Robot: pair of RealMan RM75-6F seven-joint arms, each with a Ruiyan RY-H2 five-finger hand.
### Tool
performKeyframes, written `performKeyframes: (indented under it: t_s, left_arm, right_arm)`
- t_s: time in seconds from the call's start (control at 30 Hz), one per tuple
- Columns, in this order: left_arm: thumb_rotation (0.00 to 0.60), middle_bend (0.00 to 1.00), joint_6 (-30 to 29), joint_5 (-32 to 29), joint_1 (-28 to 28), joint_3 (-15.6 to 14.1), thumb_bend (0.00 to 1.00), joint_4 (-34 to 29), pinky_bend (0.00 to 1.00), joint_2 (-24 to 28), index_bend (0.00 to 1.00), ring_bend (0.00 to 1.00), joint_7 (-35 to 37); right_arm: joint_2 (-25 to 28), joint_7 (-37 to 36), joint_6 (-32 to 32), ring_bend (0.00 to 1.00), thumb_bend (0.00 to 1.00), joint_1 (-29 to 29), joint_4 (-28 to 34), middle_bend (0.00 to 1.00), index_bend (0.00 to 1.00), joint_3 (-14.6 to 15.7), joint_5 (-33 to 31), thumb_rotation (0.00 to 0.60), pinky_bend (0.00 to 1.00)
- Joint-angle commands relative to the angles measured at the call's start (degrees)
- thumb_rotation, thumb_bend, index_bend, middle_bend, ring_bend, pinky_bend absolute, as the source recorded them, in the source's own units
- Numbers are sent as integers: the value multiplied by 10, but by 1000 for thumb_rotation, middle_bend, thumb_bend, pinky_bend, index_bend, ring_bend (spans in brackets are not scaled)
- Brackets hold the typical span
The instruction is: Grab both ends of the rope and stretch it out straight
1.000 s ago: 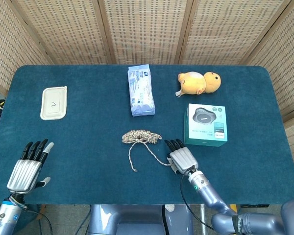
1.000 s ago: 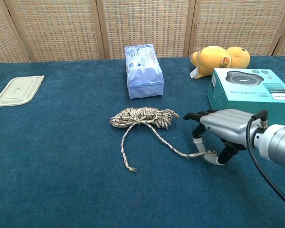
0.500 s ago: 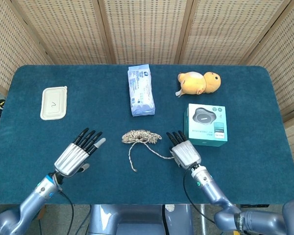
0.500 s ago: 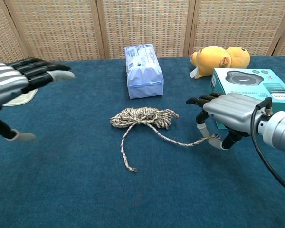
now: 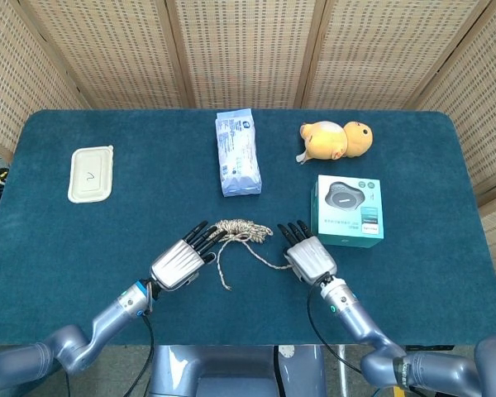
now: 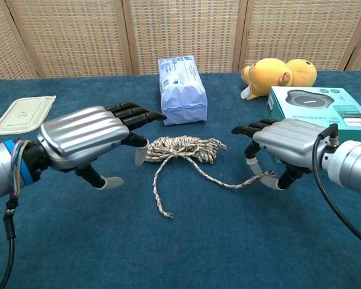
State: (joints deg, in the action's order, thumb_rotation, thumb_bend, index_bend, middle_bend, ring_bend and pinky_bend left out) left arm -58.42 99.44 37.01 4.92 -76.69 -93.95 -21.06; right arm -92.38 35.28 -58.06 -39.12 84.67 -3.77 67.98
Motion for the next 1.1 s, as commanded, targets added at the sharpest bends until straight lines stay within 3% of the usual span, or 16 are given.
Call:
performKeyframes:
  t_s: [0.03, 0.2, 1.1]
  left_arm:
    - [600, 0, 30, -18, 17, 1, 307, -12, 0, -8, 481, 0, -33]
    - [600, 0, 55, -38, 27, 1, 313, -21, 0, -13, 525, 0, -65]
    - [600, 0, 109, -137, 67, -1, 370, 17, 0, -88, 525, 0, -163]
  right_arm:
    - [0, 1, 2, 0, 461, -1, 1, 0, 632, -2, -1, 600, 0]
    - [-2, 3, 5, 0, 461, -3, 2, 0, 632, -4, -5, 600, 0]
    - [-6, -12, 26, 0, 461, -9, -19, 0, 633, -7, -17, 600, 0]
